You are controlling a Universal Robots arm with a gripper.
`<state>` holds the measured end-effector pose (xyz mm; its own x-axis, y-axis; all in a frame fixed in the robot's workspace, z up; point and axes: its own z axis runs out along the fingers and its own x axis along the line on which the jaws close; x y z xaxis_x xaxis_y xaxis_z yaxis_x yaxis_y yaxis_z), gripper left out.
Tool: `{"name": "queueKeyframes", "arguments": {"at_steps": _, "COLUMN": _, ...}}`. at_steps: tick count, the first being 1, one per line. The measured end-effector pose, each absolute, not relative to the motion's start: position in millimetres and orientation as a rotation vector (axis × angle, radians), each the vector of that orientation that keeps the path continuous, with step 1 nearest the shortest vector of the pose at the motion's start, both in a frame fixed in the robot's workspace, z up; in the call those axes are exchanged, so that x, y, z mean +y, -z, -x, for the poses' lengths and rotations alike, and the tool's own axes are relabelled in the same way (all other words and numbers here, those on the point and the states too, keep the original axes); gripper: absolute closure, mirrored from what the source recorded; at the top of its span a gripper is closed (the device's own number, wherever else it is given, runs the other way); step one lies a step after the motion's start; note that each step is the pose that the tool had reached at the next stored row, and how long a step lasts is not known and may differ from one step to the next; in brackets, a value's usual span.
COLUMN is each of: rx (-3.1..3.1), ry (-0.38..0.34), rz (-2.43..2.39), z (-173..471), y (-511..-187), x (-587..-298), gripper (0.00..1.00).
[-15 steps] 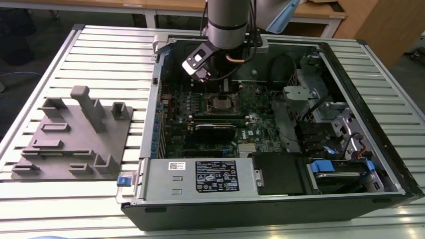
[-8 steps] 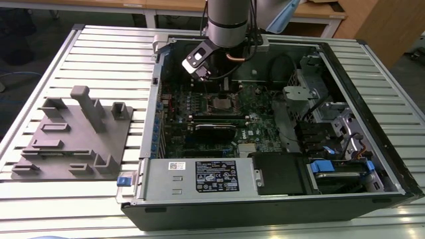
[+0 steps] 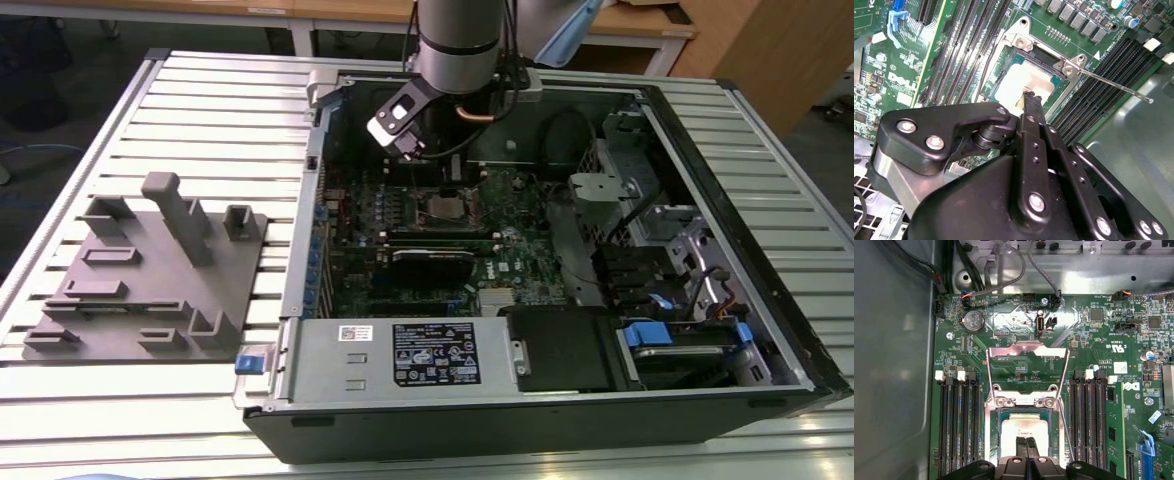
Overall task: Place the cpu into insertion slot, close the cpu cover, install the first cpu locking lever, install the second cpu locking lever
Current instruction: 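Close the cpu cover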
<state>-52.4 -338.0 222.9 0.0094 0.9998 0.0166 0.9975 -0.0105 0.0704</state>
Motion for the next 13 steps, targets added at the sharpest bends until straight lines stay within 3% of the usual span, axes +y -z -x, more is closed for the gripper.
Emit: {"name": "queueKeyframes", "arguments": {"at_steps": 13, "rx": 2.182, "ry": -0.096, "rz": -2.204, "z": 52.4, "y": -230.0, "x": -338.0, "gripper": 0.89}}
